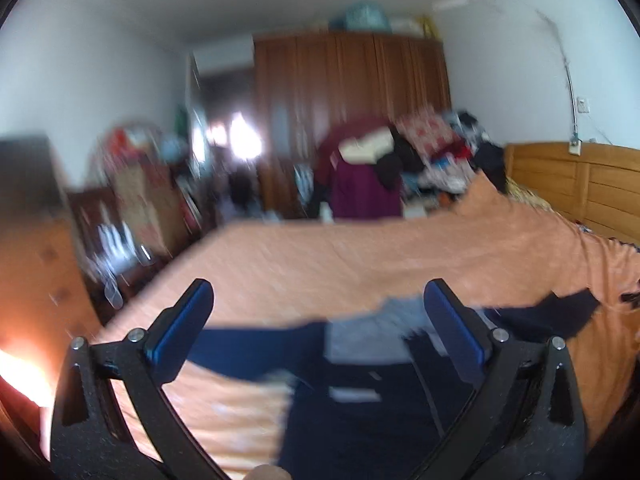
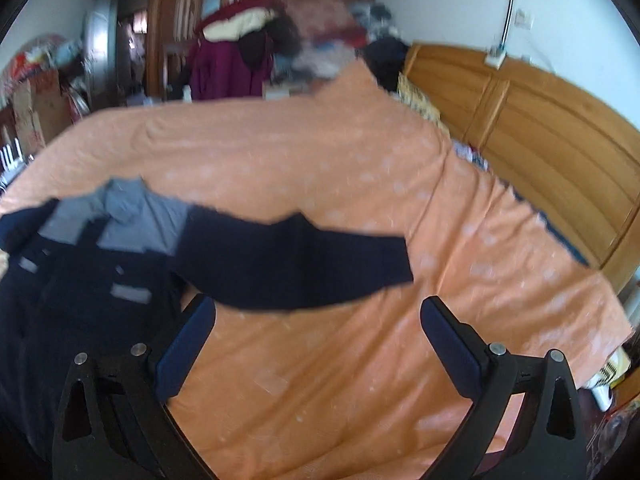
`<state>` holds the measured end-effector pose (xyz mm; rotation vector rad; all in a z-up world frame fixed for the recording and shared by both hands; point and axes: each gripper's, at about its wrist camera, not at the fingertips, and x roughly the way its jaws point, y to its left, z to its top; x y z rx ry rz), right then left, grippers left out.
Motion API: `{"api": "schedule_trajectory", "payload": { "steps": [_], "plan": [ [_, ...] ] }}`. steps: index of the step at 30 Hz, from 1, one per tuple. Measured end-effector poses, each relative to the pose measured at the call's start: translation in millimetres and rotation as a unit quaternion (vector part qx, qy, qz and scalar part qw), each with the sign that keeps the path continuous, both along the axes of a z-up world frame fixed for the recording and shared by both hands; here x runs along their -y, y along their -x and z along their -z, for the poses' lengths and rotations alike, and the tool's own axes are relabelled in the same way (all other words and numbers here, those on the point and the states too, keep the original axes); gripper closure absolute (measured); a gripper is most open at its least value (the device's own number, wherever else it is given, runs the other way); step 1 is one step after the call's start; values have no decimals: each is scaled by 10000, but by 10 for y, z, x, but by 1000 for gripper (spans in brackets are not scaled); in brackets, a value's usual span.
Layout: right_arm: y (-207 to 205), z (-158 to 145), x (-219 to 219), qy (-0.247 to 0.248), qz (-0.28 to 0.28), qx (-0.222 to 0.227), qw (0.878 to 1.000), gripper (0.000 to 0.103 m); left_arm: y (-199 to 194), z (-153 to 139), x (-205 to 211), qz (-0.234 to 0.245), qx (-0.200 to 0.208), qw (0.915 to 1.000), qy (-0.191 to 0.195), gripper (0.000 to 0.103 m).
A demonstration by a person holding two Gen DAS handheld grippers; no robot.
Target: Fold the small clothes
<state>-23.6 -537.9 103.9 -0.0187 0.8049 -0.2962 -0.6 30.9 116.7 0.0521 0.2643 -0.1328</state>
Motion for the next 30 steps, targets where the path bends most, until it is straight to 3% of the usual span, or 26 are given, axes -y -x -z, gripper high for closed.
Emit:
{"api": "schedule_trajectory", "payload": {
  "steps": [2,5,7,10,11,12,13,14,16,23,27,30],
  "plan": [
    [-126,309,106,-331,82,-380,9987,0,-379,380,190,184,-741,9970,122,0],
    [-324,821,137,-738,246,-949,9924,0,-880,965,356,406,-1932,9799,290,0],
    [-417,1080,79,-958,280,-1139,9885,0,-1030,1307,482,275,-2409,9701,133,0],
    [-489,1456,-37,-1141,351,-1429,9825,0,-1119,1924,608,134,-3196,9472,-231,0],
    [-500,1635,-55,-1207,390,-1604,9789,0,-1172,2161,634,125,-3583,9327,-390,0],
    [-500,1775,-91,-1224,417,-1774,9756,0,-1134,2287,720,94,-3648,9294,-549,0],
    [-490,1913,-110,-1153,469,-1946,9730,0,-1102,2300,745,69,-3566,9317,-681,0],
    [-448,1948,-129,-1073,454,-1815,9765,0,-1064,2273,747,51,-3554,9318,-732,0],
    [-382,1937,-140,-1066,488,-1723,9780,0,-1009,2252,710,13,-3668,9275,-719,0],
    [-218,1948,-57,-1255,432,-1726,9760,0,-870,2458,655,61,-3672,9274,-711,0],
    [-216,1802,65,-1536,315,-1880,9696,0,-778,2410,606,101,-3626,9293,-688,0],
    [-171,1418,299,-1971,233,-1279,9717,0,-715,2364,610,162,-3583,9307,-719,0]
  ]
}}
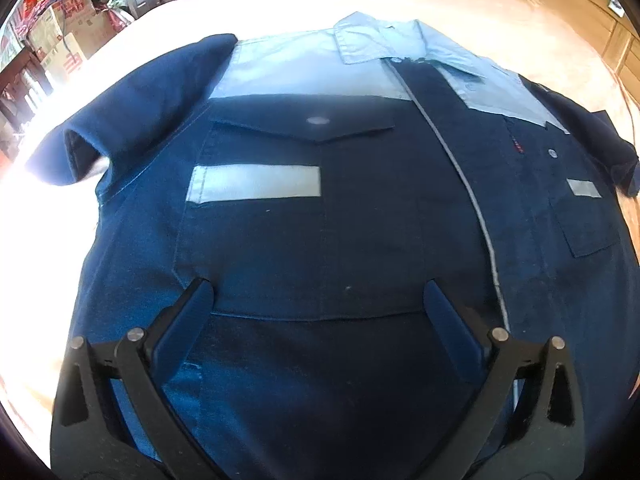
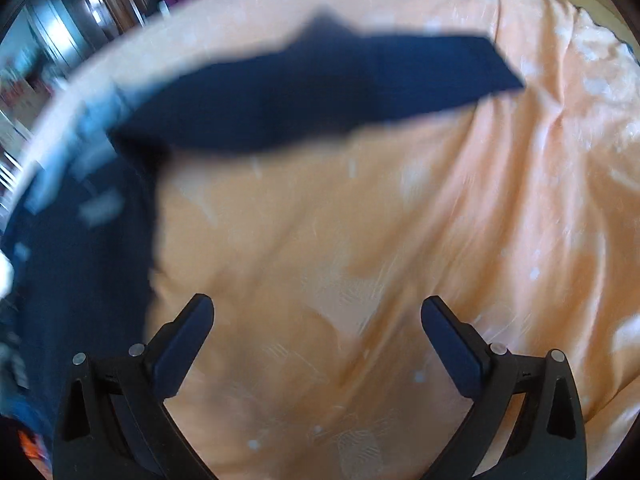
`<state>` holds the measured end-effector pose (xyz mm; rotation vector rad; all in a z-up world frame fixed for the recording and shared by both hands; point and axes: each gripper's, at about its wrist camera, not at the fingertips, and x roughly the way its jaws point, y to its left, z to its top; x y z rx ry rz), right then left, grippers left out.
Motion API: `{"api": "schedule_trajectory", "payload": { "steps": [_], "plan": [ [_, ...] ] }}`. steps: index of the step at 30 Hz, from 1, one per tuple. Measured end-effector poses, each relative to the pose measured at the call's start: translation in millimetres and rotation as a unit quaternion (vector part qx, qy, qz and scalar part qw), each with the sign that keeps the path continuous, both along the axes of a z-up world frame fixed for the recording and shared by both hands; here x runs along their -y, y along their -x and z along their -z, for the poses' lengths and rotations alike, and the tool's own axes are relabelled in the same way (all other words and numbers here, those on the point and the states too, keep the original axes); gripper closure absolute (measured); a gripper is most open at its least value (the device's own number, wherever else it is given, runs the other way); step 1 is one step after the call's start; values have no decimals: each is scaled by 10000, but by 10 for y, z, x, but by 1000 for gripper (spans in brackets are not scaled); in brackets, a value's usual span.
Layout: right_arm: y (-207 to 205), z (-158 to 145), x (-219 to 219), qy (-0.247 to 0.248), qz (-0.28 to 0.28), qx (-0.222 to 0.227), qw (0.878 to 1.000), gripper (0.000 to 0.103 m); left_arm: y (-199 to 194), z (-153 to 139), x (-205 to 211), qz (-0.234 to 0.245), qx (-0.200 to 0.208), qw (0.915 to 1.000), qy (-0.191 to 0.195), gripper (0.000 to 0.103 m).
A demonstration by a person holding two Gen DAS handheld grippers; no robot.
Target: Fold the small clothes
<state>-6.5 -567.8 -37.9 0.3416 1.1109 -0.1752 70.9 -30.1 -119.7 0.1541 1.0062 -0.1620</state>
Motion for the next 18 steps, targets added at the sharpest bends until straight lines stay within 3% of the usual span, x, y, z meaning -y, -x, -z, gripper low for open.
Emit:
{"api": "schedule_trajectory", "payload": {
  "steps": [3,7,11,18],
  "plan": [
    [-39,-368,583,-701,469,754,9936,0,-13,-51,59,94,63,9999,-11,0],
    [-242,-404,1555,-1639,1316,1315,9688,0,-180,-38,157,61,162,9998,57,0],
    [-474,-94,2108,-2059,1724,1201,9558,1,-256,101,213,101,-30,9998,-190,0],
    [-712,226,2361,-1983,1781,1110,9574,8,-225,157,137,92,-124,9999,-46,0]
  ]
}}
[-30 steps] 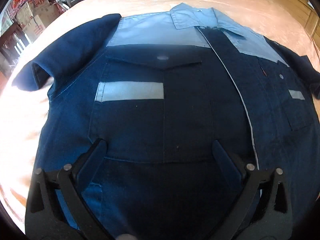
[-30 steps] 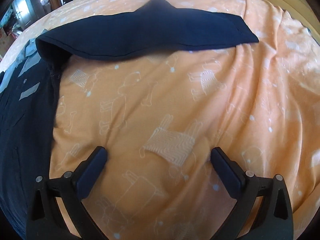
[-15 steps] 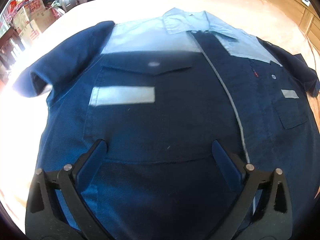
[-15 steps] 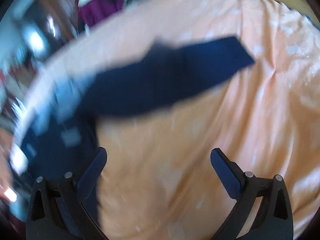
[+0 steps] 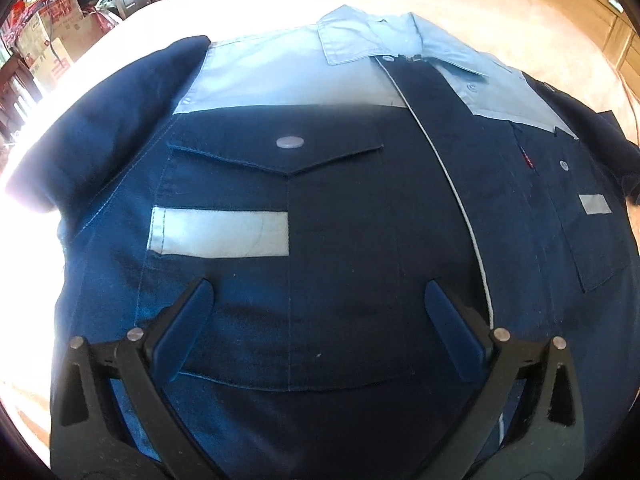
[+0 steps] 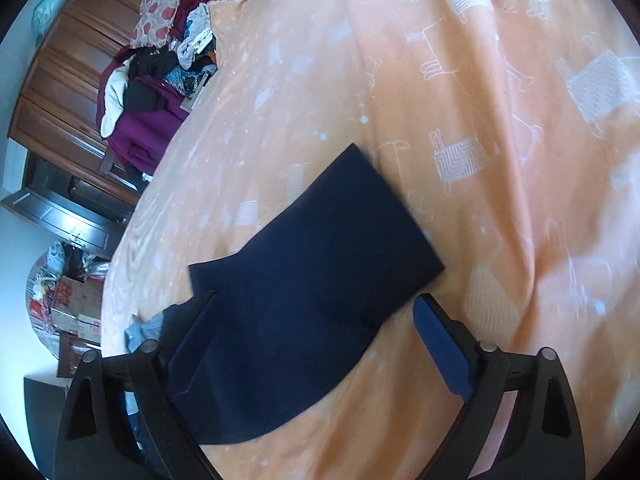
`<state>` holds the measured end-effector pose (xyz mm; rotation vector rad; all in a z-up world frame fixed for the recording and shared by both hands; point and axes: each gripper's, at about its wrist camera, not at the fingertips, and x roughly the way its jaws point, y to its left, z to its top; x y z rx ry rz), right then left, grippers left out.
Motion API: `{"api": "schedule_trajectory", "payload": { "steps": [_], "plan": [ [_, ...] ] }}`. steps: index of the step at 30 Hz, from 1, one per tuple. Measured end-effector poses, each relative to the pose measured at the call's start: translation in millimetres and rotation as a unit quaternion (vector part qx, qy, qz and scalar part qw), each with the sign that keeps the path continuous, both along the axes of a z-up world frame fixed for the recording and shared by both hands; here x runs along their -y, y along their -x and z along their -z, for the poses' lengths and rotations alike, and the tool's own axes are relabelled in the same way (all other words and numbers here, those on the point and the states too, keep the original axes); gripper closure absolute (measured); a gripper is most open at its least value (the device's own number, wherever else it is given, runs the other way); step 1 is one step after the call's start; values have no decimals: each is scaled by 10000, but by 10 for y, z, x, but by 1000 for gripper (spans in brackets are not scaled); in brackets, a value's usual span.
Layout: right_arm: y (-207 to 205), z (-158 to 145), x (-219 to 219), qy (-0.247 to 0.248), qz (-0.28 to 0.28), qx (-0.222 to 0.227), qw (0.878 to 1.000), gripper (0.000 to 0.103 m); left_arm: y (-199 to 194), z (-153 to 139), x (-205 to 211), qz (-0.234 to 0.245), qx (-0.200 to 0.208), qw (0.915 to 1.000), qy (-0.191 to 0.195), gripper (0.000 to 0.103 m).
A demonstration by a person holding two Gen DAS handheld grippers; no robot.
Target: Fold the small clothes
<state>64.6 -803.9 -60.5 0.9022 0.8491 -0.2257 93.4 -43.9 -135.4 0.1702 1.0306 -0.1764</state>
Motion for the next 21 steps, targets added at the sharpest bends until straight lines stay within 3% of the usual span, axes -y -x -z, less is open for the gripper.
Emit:
{"api": "schedule_trajectory", "payload": {
  "steps": [6,8,9,10,11,12,16,18,21],
  "plan": [
    [-171,258,54,-140,174,41,9997,20,-122,-27,-2,23,-25,10000,27,0],
    [-210,313,69,-141,197,56,9997,31,-126,-49,-3,18,13,10000,47,0],
    [-213,325,66,-186,189,114,9996,44,-106,-73,-2,5,74,10000,16,2],
    [-191,336,78,-316,153,257,9991,70,-111,-93,18,-5,119,9999,-6,3],
    [-190,304,55,-397,122,379,9984,80,-96,-134,15,-21,192,9998,7,10],
    [-195,226,-4,-397,79,524,9978,83,-79,-195,-2,-49,277,9996,65,19],
    [-422,-683,-728,-249,-719,1672,9830,85,13,-595,-151,-161,818,9957,396,20],
    [-635,-1162,-1282,-191,-1281,2147,9681,85,74,-886,-284,-274,1212,9906,567,20],
    [-1126,-1788,-2465,-162,-2238,2789,9337,85,176,-1286,-548,-455,1761,9803,766,19]
  ]
}}
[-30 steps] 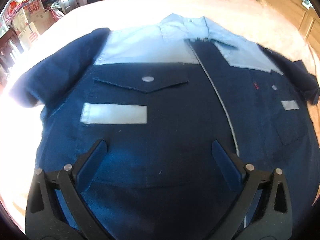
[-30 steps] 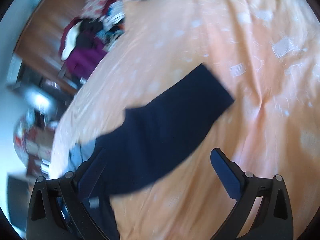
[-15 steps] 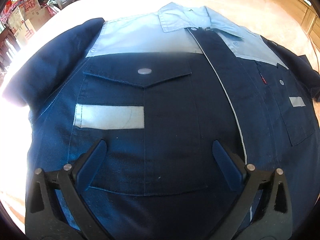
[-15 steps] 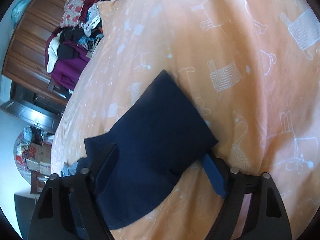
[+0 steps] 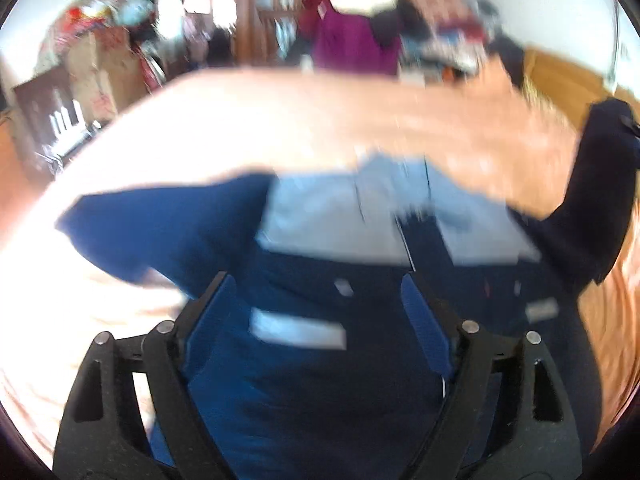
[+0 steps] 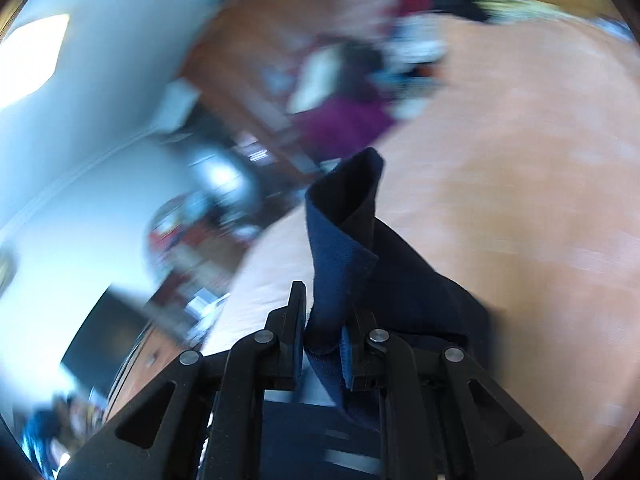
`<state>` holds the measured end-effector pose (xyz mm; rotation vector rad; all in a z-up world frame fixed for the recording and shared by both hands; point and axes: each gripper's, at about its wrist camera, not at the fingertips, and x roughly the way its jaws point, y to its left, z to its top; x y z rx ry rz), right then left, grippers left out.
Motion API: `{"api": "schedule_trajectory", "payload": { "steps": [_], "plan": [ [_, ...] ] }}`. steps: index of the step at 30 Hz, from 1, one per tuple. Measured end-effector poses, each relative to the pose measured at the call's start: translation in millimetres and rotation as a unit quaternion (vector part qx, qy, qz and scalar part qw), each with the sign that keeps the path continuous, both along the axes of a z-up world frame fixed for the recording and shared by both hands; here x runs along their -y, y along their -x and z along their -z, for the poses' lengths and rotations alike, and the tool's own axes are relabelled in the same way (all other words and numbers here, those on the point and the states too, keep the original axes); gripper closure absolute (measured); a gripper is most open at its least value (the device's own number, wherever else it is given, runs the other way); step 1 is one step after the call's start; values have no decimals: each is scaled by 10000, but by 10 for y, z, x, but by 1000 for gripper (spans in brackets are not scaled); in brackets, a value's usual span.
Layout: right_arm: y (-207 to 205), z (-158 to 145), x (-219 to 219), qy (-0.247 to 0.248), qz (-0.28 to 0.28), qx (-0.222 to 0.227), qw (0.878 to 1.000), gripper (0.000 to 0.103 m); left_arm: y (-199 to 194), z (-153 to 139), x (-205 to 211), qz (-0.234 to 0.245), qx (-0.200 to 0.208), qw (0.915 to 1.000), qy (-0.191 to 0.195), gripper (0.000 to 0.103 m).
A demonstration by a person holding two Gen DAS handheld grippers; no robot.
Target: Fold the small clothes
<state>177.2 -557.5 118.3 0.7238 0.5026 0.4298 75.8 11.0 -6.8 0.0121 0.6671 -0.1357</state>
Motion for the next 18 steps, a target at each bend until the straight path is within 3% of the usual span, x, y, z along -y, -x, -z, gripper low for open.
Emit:
{"api": "schedule_trajectory", "payload": {
  "steps": [2,5,8,10,14,18],
  "plan": [
    [-311,-142,-748,-15,-574,223,9981,85,65,-203,-201,-95,261,9996,102,17],
    [-733,-19,-1875,-82,-1331,188,9909,80,150,-329,-453,-245,440,9987,71,14],
    [-1000,401,-2946,121,-1976,-165,9801,53,168,-279,-622,-386,369,9986,-44,13],
    [-1028,740,-3429,255,-2306,-618,9707,52,123,-198,-743,-504,244,9984,20,13],
    [-682,1032,-3500,197,-2549,-796,9635,52,109,-60,-986,-684,83,9973,255,13],
    [-363,1221,-2721,788,-2078,-871,9711,52,134,70,-1256,-874,-104,9941,640,12]
  ]
}}
